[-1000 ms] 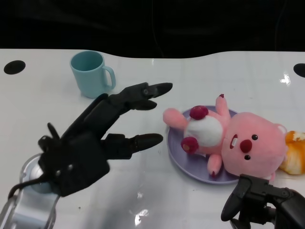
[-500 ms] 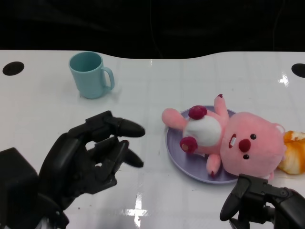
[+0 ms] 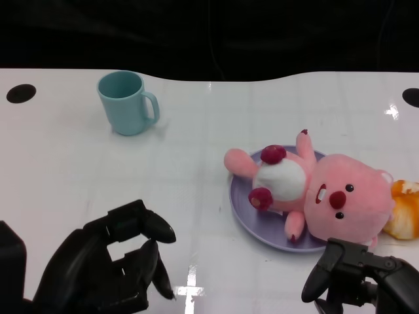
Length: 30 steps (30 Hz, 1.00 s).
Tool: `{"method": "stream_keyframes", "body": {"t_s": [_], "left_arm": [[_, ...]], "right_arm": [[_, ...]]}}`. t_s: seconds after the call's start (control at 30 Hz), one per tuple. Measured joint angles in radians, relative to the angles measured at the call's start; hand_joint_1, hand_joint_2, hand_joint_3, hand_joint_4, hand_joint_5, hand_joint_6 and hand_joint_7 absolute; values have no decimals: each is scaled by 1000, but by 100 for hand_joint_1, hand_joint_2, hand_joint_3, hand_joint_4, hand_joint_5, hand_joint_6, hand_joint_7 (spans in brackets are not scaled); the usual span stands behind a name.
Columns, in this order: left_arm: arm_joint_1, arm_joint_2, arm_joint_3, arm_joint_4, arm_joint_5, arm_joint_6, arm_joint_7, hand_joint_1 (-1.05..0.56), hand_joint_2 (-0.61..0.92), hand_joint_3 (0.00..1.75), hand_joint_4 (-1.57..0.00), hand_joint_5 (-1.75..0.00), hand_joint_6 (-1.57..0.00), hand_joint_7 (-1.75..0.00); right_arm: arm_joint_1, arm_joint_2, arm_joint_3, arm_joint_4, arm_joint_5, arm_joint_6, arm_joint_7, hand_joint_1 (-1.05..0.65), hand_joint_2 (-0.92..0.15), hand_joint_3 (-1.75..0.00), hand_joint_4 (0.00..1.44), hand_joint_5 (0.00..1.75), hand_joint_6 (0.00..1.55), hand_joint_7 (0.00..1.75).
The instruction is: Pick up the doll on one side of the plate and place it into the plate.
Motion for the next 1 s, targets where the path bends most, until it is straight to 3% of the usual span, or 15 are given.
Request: {"method": "stream_keyframes", "body": {"t_s": [0.33, 1.0], "left_arm": [[1, 0, -13, 95, -24, 11, -30, -18, 40, 146, -92, -175, -72, -173], [-19, 12, -42, 162, 6, -40, -73, -19, 36, 150, -91, -175, -72, -172]], "right_arm": [[11, 0, -11, -3, 3, 0, 2, -20, -58, -106, 64, 173, 58, 142], [34, -4, -25, -19, 30, 10, 14, -15, -55, -112, 63, 175, 56, 146]]}}
